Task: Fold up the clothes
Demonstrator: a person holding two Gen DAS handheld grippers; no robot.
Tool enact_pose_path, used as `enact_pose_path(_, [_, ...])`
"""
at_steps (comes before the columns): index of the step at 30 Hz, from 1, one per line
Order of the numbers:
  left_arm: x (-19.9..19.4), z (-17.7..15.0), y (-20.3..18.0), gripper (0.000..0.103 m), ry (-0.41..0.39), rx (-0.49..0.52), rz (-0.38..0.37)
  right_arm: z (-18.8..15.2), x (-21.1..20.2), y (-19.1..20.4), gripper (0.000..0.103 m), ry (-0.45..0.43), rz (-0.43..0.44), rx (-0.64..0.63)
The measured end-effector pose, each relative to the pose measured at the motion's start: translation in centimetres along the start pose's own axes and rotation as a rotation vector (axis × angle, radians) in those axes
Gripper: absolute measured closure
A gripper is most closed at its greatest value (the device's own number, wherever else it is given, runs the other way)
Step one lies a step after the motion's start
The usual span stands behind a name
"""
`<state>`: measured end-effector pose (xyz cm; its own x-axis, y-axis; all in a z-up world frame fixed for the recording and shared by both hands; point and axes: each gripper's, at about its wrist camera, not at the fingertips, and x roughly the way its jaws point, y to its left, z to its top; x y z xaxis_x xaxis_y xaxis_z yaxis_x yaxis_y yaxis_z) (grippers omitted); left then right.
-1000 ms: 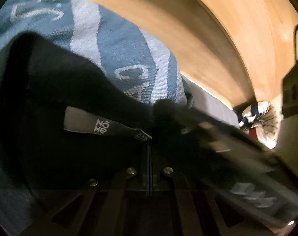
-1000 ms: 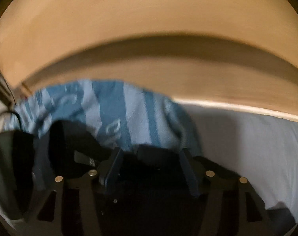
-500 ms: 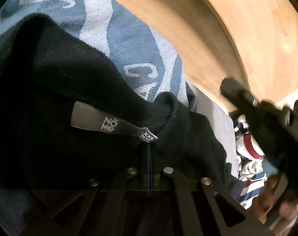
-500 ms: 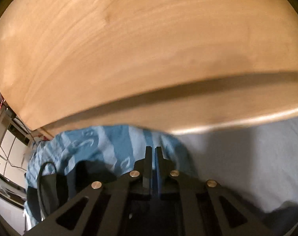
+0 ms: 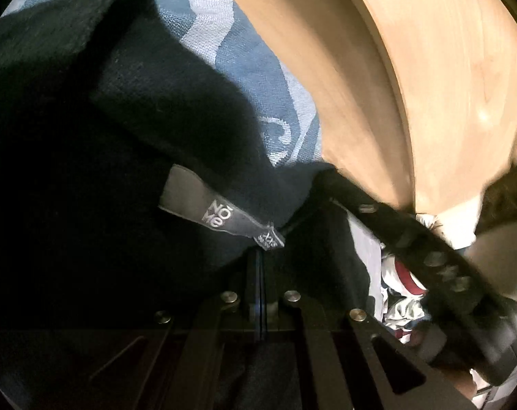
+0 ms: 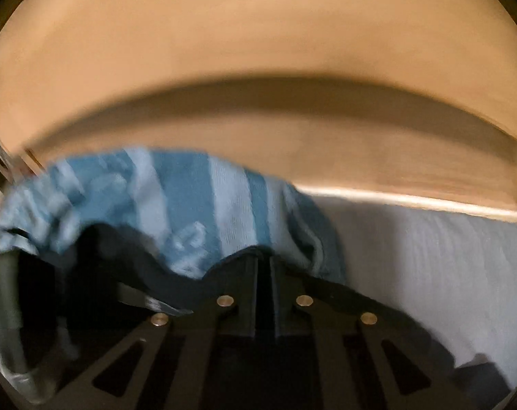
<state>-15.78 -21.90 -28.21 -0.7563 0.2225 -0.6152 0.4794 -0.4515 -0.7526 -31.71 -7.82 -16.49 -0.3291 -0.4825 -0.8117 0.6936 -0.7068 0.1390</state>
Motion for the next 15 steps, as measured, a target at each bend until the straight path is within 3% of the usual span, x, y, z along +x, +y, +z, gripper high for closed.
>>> enact_pose_path(2, [0.0,0.0,0.1,0.101,0.004,-0.008,0.003,-0.5,-1.7,-1.2,0.101,-0.073,0.045,0.029])
enact_pose_path(5, [-0.1,0.0,0.3,0.101,0.009,-0.020,0.000,-1.0,-2.8,-2.8,0.102,-0.109,0.022,0.060])
enact_pose_path(8, [-1.0,0.2,0.3,0.101,0.017,-0.064,0.017,-1.5,-4.1,-4.4,0.096,-0.126,0.103,0.139])
enact_pose_path(11, [-3.4,0.8,-0.4,0.101,-0.064,-0.054,0.019,-1.9,-5.5,-4.7,0.096,-0.108,0.133,0.162])
enact_pose_path(15, [-1.9,3.1,-1.9,0.101,-0.028,0.053,0.155,-2.3,-3.8,-4.7,0.096,-0.018,0.150,0.245])
